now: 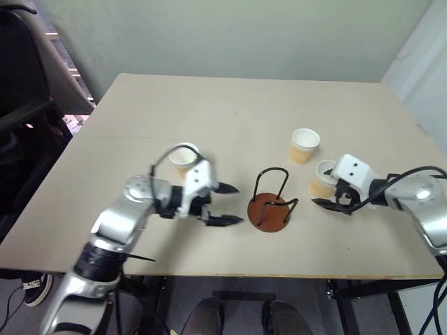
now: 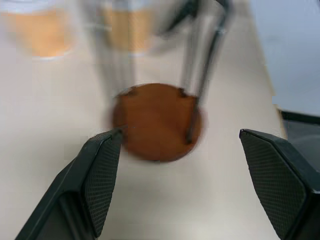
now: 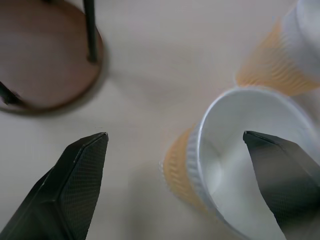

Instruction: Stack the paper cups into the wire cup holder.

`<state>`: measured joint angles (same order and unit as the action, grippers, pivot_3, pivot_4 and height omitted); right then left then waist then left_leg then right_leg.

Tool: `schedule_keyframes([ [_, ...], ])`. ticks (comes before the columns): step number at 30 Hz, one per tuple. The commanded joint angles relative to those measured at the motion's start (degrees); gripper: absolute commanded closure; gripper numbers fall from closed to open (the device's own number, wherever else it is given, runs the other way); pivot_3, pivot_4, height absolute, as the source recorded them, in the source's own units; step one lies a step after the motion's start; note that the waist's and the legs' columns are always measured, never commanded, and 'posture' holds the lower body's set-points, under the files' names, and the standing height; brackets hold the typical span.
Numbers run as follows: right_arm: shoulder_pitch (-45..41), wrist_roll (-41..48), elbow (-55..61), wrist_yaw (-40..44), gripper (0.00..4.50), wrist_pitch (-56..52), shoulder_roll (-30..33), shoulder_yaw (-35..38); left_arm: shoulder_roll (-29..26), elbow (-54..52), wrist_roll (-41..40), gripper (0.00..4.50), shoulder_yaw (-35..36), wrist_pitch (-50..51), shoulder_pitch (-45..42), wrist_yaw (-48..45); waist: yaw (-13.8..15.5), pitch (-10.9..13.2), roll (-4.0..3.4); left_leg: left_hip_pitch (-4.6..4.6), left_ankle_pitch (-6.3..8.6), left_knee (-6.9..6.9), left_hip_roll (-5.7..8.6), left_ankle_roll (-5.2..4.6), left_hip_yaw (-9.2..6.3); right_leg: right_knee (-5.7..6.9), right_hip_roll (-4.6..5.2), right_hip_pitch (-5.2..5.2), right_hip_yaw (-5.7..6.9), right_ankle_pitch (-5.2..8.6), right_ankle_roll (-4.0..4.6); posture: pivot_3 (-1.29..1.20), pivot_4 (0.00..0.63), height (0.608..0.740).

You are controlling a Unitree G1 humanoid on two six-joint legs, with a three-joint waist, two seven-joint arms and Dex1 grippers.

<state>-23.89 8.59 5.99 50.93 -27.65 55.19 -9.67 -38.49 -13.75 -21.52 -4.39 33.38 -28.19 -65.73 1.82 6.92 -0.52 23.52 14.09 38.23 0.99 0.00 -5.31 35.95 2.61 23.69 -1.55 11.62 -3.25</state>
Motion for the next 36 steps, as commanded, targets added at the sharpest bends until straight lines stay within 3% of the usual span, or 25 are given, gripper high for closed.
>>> schedule_keyframes([
  [1,-3.91,-2.54,-2.55,0.8,1.29,3.66,-1.28,0.06,-0.59,-3.72,-3.63,0.44,4.97,2.01,-2.17,3.21,0.12,0.01,-0.04,0.0,0.02,0.0,0.0,0.0,0.0,0.0,0.0,0.0,0.0,-0.02,0.05,0.0,0.15,0.74],
  [6,-6.2,0.13,-1.73,4.82,3.13,4.34,-0.86,3.51,-1.72,-5.19,-5.16,0.44,4.94,2.57,-3.86,3.93,0.12,0.03,-0.06,-0.01,0.14,0.0,-0.02,0.09,0.0,0.0,0.02,0.02,0.04,-0.1,0.19,0.0,0.15,0.74],
  [10,-6.67,8.46,5.51,10.83,4.47,-0.24,2.67,10.79,-4.65,-3.49,-5.38,0.44,6.14,1.86,-4.85,2.61,0.06,0.06,-0.09,0.0,0.19,-0.08,-0.06,0.24,0.0,0.03,0.01,0.13,0.05,-0.07,0.28,0.0,0.15,0.74],
  [16,-10.39,28.02,19.44,14.3,4.47,-14.73,5.96,20.98,-7.71,0.83,-3.26,0.44,5.21,-1.46,-4.99,1.59,-0.03,0.08,-0.14,0.1,0.22,-0.19,-0.13,0.48,0.0,0.0,-0.11,0.27,0.04,0.04,0.45,0.0,0.15,0.74],
  [22,-12.72,34.45,27.61,8.41,4.47,-20.71,1.72,17.33,-7.19,1.53,-3.28,0.44,3.43,-2.47,-5.71,1.38,-0.24,0.09,-0.13,0.08,0.24,-0.12,-0.24,0.52,-0.02,0.0,-0.22,0.28,0.03,0.08,0.52,0.0,0.15,0.74],
  [32,-10.42,27.73,28.02,5.66,4.47,-17.64,0.64,10.51,-7.91,0.24,-3.53,0.44,3.61,-1.56,-5.24,1.85,-0.22,0.09,-0.13,0.08,0.21,-0.12,-0.28,0.49,-0.03,0.03,-0.2,0.31,0.04,0.08,0.52,0.0,0.15,0.74],
  [36,-11.59,20.39,20.99,7.65,3.51,-12.3,2.86,7.03,-7.85,-0.53,-3.58,0.44,3.74,-1.06,-4.74,2.79,-0.24,0.09,-0.13,0.08,0.22,-0.12,-0.31,0.49,-0.02,0.04,-0.2,0.31,0.04,0.08,0.53,0.0,0.15,0.74],
])
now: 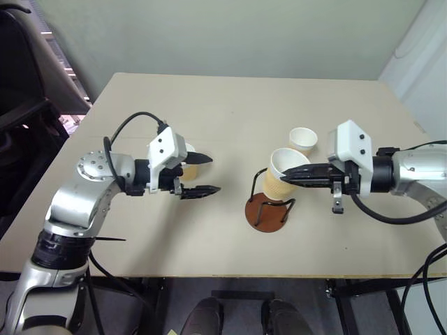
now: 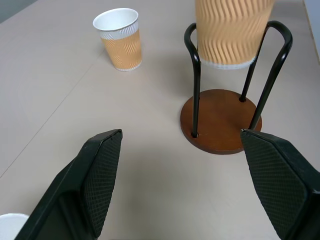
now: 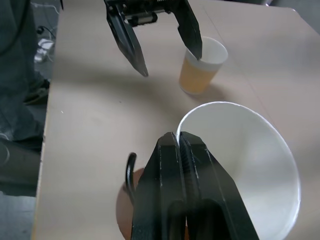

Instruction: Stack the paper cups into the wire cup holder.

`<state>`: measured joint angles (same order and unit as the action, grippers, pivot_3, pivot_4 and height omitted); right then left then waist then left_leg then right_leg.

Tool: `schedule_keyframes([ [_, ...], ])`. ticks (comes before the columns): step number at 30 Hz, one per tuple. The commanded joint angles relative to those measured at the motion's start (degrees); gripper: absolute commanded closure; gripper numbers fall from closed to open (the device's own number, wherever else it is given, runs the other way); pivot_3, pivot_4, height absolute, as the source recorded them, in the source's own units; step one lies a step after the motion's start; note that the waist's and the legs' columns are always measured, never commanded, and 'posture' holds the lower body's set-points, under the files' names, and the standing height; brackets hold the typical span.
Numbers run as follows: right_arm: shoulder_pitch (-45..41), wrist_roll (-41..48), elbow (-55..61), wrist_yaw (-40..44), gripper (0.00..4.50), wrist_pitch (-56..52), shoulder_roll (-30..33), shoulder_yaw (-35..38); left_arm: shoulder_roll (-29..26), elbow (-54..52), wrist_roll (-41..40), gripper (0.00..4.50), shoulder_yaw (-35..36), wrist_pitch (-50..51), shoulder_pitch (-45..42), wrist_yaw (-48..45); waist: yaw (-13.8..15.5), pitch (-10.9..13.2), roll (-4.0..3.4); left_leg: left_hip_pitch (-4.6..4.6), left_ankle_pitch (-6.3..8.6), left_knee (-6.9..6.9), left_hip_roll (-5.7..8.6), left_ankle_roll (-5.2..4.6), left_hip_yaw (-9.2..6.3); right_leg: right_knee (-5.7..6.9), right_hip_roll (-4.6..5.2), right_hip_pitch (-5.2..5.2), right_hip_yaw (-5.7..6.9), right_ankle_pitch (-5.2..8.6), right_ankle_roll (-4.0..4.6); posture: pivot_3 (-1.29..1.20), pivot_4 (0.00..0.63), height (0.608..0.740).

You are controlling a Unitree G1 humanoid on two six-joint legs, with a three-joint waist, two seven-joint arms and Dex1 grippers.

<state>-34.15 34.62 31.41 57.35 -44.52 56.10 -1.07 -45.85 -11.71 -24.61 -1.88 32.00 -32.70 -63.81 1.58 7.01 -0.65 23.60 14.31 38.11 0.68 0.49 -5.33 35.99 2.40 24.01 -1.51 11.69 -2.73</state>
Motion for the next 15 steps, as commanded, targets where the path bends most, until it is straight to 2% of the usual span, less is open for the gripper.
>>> schedule_keyframes([
  [1,-2.21,-7.48,-6.52,1.98,3.14,6.49,2.41,-2.33,-0.51,-2.8,-0.56,0.44,1.25,0.5,-0.15,1.11,0.0,0.0,0.0,0.01,0.0,0.01,0.0,-0.01,0.0,0.0,0.0,0.0,0.0,0.0,0.0,0.0,0.15,0.74],
  [7,-7.33,-9.84,-14.86,11.73,1.01,14.34,6.14,-1.54,-1.64,-4.02,-0.72,0.44,2.63,1.36,1.35,2.62,-0.01,0.02,-0.03,0.08,0.0,-0.06,-0.06,0.03,0.01,0.07,-0.02,0.17,0.03,-0.06,0.09,0.0,0.15,0.74],
  [10,-14.35,-20.76,-29.03,9.59,0.02,24.27,4.01,-6.78,-1.54,-4.47,-1.06,0.44,2.87,1.45,1.98,3.13,-0.05,0.02,-0.03,0.08,0.03,-0.05,-0.11,0.07,0.01,0.05,-0.04,0.17,0.04,-0.05,0.14,0.0,0.15,0.74],
  [12,-21.06,-30.25,-43.42,7.16,0.02,34.83,-1.29,-13.08,-1.06,-4.43,-0.9,0.44,2.57,1.43,1.88,3.8,-0.56,0.01,-0.03,0.05,0.05,0.01,-0.13,0.02,0.01,0.03,-0.04,0.19,0.02,-0.16,0.23,0.0,0.15,0.74],
  [15,-28.59,-39.3,-62.67,5.8,0.02,46.73,-10.51,-19.93,-0.31,-4.21,-0.13,0.44,1.78,1.35,1.3,4.99,-1.09,0.01,-0.03,-0.1,0.29,-0.06,-0.2,-0.51,0.0,0.14,-0.05,0.21,0.03,-0.34,0.36,0.0,0.15,0.74],
])
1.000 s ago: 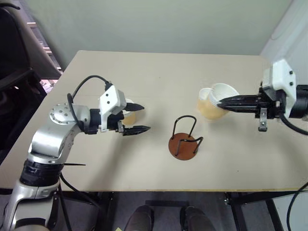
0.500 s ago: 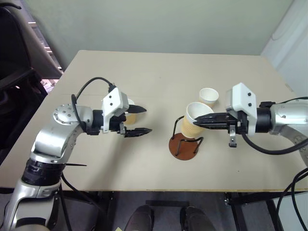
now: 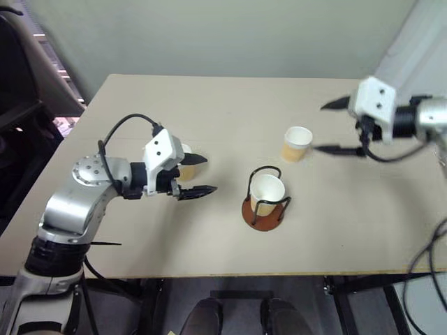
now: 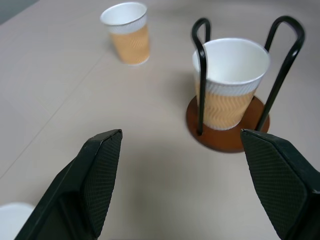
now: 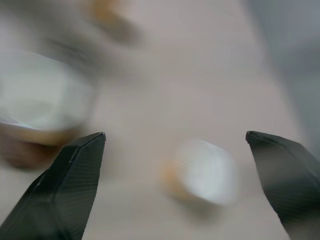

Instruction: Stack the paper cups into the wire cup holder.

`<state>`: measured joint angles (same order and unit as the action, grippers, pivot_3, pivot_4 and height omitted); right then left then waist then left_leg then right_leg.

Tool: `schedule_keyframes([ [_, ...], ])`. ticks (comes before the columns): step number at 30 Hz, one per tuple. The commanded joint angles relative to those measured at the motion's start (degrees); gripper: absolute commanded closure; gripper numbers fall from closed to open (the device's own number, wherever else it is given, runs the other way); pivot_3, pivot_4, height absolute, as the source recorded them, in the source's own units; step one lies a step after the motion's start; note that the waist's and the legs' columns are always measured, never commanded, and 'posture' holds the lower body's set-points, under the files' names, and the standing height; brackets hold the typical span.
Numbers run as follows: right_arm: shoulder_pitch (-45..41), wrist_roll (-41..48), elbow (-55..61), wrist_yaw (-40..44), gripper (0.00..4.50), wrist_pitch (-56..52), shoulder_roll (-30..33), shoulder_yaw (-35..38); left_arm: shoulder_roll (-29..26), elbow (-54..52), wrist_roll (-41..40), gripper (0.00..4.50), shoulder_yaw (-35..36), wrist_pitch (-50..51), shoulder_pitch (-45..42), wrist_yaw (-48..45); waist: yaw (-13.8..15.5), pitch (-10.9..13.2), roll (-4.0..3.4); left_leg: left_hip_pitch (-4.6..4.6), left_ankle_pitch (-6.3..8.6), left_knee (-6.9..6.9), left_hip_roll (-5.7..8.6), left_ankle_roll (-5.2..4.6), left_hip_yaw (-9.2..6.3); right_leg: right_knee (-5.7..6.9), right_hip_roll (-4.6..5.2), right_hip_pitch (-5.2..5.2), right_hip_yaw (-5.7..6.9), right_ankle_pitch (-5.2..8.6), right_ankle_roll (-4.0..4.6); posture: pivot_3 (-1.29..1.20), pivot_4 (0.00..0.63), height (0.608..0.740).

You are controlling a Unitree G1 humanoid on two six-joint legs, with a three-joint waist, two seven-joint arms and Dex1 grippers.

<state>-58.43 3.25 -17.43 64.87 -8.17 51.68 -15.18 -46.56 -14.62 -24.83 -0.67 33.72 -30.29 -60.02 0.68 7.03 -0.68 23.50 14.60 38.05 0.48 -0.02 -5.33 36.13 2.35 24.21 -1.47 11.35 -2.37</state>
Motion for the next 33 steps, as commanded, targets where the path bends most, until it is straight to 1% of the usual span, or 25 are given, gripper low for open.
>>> schedule_keyframes([
  [1,-6.67,-10.72,-20.31,-2.99,0.02,13.78,-8.95,-7.51,0.6,-1.55,0.51,0.44,0.2,-0.35,-1.06,1.8,-0.41,0.01,-0.01,-0.07,0.01,0.0,-0.04,-0.01,0.0,0.08,-0.04,0.0,0.0,-0.03,0.07,0.0,0.15,0.74],
  [4,-11.2,-15.15,-33.36,-5.08,0.02,20.94,-13.85,-9.17,0.95,-2.98,0.47,0.44,0.36,0.38,-0.38,3.41,-0.19,0.08,-0.14,0.02,-0.14,-0.11,-0.1,0.14,0.0,0.49,-0.09,0.34,0.01,-0.04,0.26,0.0,0.15,0.74],
  [8,-14.17,-17.98,-42.65,-7.35,0.02,25.59,-16.92,-9.18,0.38,-5.87,-0.64,0.44,1.54,1.71,2.15,4.87,0.6,0.11,-0.18,0.61,-0.37,-0.14,-0.19,0.44,0.0,0.81,-0.08,0.97,0.16,0.09,0.47,0.0,0.15,0.74],
  [9,-14.53,-18.93,-44.58,-8.07,0.02,26.2,-17.56,-9.46,0.17,-7.04,-0.92,0.44,1.91,2.12,3.21,5.3,0.59,0.11,-0.18,0.61,-0.63,-0.15,-0.19,0.93,0.0,0.8,-0.09,0.97,0.17,0.12,0.53,0.0,0.15,0.74],
  [13,-15.41,-22.77,-49.85,-11.52,0.02,27.59,-18.96,-10.49,-0.27,-9.94,-2.1,0.44,3.08,3.9,4.98,6.66,0.61,0.1,-0.16,0.61,-0.45,-0.18,-0.2,1.11,0.0,0.8,-0.09,0.96,0.18,0.18,0.62,0.0,0.15,0.74],
  [16,-15.58,-23.91,-51.8,-11.91,0.02,28.45,-19.69,-9.88,-0.74,-10.89,-2.66,0.44,3.8,4.71,5.47,7.18,0.62,0.1,-0.17,0.63,-0.42,-0.17,-0.2,1.14,0.01,0.8,-0.09,0.95,0.17,0.18,0.62,0.0,0.15,0.74],
  [17,-15.62,-23.94,-52.03,-11.53,0.4,28.87,-19.89,-9.56,-0.95,-11.02,-2.86,0.44,4.14,4.89,5.61,7.21,0.62,0.1,-0.17,0.63,-0.41,-0.18,-0.2,1.17,0.01,0.8,-0.09,0.96,0.17,0.18,0.62,0.0,0.15,0.74],
  [18,-15.73,-23.91,-52.16,-11.52,0.61,29.16,-20.04,-9.2,-1.13,-11.06,-2.98,0.44,4.4,4.99,5.71,7.23,0.61,0.11,-0.18,0.62,-0.39,-0.18,-0.2,1.19,0.0,0.81,-0.09,0.96,0.18,0.18,0.62,0.0,0.15,0.74],
  [22,-16.6,-22.74,-51.69,-10.12,2.06,29.85,-19.8,-7.76,-1.63,-10.76,-3.25,0.44,4.64,4.85,5.77,7.23,0.56,0.11,-0.18,0.57,-0.37,-0.19,-0.21,1.26,0.0,0.79,-0.09,0.96,0.17,0.18,0.62,0.0,0.15,0.74],
  [28,-16.26,-16.47,-45.05,0.32,4.33,29.47,-17.31,-2.31,-1.07,-8.54,-2.26,0.44,3.06,2.89,3.89,6.34,0.58,0.11,-0.18,0.55,-0.41,-0.18,-0.21,1.3,0.0,0.85,-0.09,0.96,0.18,0.19,0.65,0.0,0.15,0.74],
  [29,-15.79,-15.57,-43.03,1.56,4.47,29.12,-16.66,-1.52,-1.0,-8.2,-2.16,0.44,2.79,2.51,3.59,6.08,0.58,0.11,-0.18,0.55,-0.41,-0.18,-0.21,1.31,0.0,0.85,-0.09,0.96,0.18,0.2,0.65,0.0,0.15,0.74],
  [31,-14.68,-12.28,-37.29,5.34,4.47,26.76,-15.13,0.8,-0.9,-7.44,-1.98,0.44,2.29,1.87,3.09,5.66,0.59,0.11,-0.17,0.55,-0.42,-0.19,-0.21,1.33,0.01,0.85,-0.09,0.96,0.18,0.2,0.66,0.0,0.15,0.74],
  [33,-13.33,-5.7,-27.8,11.74,4.47,19.93,-12.99,4.37,-0.84,-6.65,-1.88,0.44,1.9,1.25,2.56,5.17,0.63,0.11,-0.18,0.56,-0.42,-0.2,-0.21,1.33,0.01,0.84,-0.1,0.96,0.19,0.21,0.67,0.0,0.15,0.74],
])
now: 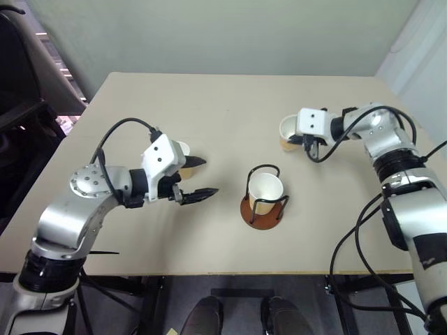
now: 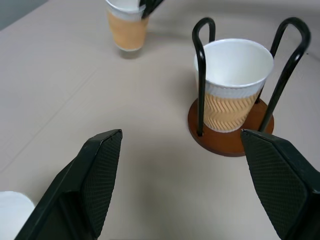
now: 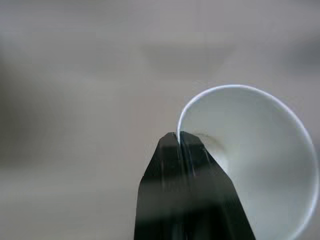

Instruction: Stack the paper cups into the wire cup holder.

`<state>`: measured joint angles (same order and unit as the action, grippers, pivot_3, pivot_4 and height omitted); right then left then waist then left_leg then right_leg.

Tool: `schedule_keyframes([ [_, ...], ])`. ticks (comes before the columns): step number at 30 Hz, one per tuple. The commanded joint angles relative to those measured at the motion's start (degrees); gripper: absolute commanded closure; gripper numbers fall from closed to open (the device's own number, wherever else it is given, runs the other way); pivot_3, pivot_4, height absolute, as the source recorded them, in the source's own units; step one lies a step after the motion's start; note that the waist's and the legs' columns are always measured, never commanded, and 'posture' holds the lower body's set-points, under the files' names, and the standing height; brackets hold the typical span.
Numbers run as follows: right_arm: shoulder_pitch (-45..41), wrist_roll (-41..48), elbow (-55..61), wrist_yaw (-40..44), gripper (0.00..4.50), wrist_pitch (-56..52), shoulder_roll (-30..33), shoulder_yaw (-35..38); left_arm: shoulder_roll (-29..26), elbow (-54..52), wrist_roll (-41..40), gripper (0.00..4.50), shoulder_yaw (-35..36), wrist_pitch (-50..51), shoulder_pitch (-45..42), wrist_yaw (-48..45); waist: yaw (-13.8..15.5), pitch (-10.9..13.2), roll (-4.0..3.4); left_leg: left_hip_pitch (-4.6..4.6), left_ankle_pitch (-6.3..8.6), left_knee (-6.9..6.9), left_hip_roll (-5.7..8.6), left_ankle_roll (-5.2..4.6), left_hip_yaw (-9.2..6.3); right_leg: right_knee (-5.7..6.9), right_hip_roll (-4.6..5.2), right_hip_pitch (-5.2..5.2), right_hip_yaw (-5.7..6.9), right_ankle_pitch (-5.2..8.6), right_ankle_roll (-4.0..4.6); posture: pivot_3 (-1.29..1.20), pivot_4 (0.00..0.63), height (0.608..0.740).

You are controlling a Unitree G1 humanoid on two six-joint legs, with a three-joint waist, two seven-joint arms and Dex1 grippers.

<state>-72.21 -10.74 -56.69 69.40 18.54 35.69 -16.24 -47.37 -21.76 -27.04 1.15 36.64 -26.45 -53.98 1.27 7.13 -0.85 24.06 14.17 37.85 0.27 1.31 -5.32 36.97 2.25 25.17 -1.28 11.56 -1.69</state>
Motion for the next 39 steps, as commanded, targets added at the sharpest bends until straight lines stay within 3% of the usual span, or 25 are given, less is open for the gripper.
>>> schedule_keyframes([
  [1,1.26,12.2,17.48,10.44,4.47,-12.03,4.32,7.23,-0.01,0.84,0.32,0.44,-0.06,-1.94,-1.5,-1.13,0.09,0.0,0.0,0.01,0.0,-0.01,0.0,0.0,0.0,-0.01,0.0,0.0,0.0,0.01,0.01,0.0,0.15,0.74],
  [5,6.61,29.31,47.25,17.94,4.47,-39.49,12.12,13.18,0.12,2.6,0.57,0.44,-1.1,-3.04,-2.43,-2.41,0.29,0.0,-0.01,0.19,-0.08,-0.02,-0.03,0.0,0.01,-0.04,-0.07,0.0,0.1,0.04,0.02,0.0,0.15,0.74],
  [9,16.07,37.94,67.95,16.72,4.47,-51.74,17.61,14.74,0.03,4.42,0.96,0.44,-2.94,-4.14,-3.2,-4.67,0.24,-0.08,0.16,-0.08,-0.09,0.08,-0.1,0.04,-0.02,-0.18,-0.16,-0.43,0.14,0.34,0.0,0.0,0.15,0.74],
  [14,21.02,38.22,74.97,10.47,4.47,-54.95,16.29,13.44,0.88,6.37,2.22,0.44,-4.48,-5.42,-4.69,-5.79,-0.58,0.07,0.21,-0.56,0.01,0.08,-0.07,0.08,-0.04,-0.09,-0.16,-0.67,-0.02,0.39,0.01,0.0,0.15,0.74],
  [22,24.67,36.43,77.79,7.95,4.47,-53.23,16.72,10.44,0.59,5.03,2.01,0.44,-3.63,-4.61,-3.65,-5.82,-0.61,0.07,0.22,-0.87,-0.05,-0.04,-0.09,-0.39,-0.04,0.02,-0.16,-0.9,-0.01,0.46,0.47,0.0,0.15,0.74],
  [26,24.81,35.11,77.5,7.12,3.53,-53.28,16.17,7.94,-0.23,5.03,2.3,0.44,-2.68,-4.56,-3.39,-5.21,-0.6,0.06,0.22,-0.86,-0.08,-0.03,-0.09,-0.36,-0.04,0.01,-0.16,-0.9,0.0,0.43,0.41,0.0,0.15,0.74],
  [36,25.18,35.15,76.56,8.56,0.06,-52.12,18.79,8.91,-7.3,10.13,2.46,0.44,2.88,-6.69,-5.4,-9.06,-0.58,0.06,0.23,-0.79,-0.05,-0.05,-0.09,-0.23,-0.04,-0.07,-0.16,-0.86,0.01,0.41,0.13,0.0,0.15,0.74],
  [39,24.68,43.18,74.64,9.37,0.02,-54.78,18.98,16.94,-12.55,13.91,3.85,0.44,4.62,-8.98,-6.06,-12.46,-0.57,0.07,0.25,-0.69,-0.02,-0.04,-0.09,-0.21,-0.04,-0.1,-0.17,-0.78,0.01,0.44,0.13,0.0,0.15,0.74],
])
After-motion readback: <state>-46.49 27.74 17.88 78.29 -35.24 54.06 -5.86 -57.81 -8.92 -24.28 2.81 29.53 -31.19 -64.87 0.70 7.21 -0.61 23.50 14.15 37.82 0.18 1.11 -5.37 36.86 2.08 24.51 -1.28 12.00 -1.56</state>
